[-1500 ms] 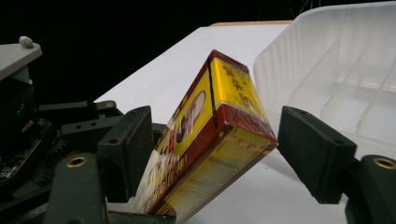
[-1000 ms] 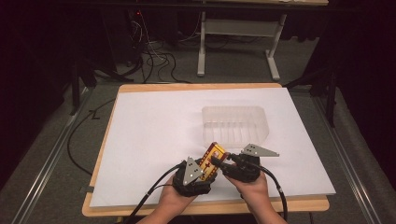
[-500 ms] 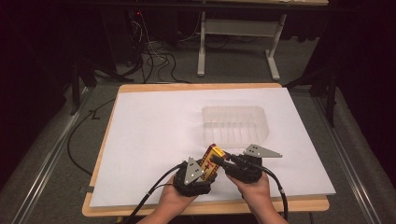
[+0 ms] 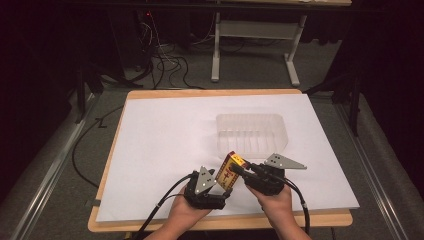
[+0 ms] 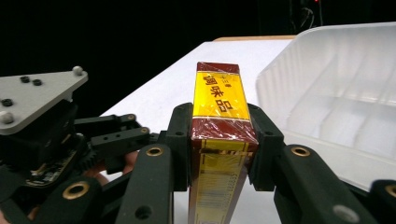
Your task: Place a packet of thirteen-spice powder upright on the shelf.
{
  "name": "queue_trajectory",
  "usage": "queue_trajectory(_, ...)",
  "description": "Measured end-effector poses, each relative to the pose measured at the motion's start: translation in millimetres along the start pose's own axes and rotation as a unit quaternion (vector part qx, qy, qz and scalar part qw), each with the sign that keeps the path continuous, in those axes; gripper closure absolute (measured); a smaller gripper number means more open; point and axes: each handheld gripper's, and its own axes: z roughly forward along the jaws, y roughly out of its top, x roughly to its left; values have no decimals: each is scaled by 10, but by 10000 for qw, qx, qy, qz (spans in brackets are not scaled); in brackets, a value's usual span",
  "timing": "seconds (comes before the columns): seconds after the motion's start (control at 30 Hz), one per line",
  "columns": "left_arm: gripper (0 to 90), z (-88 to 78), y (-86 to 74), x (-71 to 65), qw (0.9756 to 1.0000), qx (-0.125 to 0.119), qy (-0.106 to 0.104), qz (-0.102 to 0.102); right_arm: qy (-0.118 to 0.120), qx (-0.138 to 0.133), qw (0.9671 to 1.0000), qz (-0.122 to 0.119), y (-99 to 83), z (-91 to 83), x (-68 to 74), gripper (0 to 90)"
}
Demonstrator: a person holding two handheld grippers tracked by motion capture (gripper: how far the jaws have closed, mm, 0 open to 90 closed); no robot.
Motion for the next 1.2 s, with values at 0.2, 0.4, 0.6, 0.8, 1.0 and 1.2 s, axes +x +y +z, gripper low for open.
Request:
queue_trajectory(0.2, 198, -42, -2, 62, 10000, -27, -4, -57, -119, -42, 9999, -10, 9, -45, -58, 677)
queue_trajectory(0.4, 211, -124, 11, 189, 9998, -73, 83, -149, -268, -123, 9995, -59, 28, -118, -134, 676)
queue_trajectory(0.6, 226, -251, 10, 358, 9991, -167, 300, -239, -493, -206, 9985, -92, 44, -217, -215, 677)
queue_trajectory(0.8, 226, -334, -2, 509, 9980, -153, 514, -340, -677, -203, 9974, -155, 43, -261, -260, 677)
queue_trajectory(1.0, 226, -430, 3, 658, 9966, -194, 649, -479, -804, -231, 9962, -220, 58, -336, -302, 677)
queue_trajectory(1.2, 226, -529, -13, 770, 9956, -192, 771, -502, -985, -305, 9945, -185, 77, -425, -374, 677)
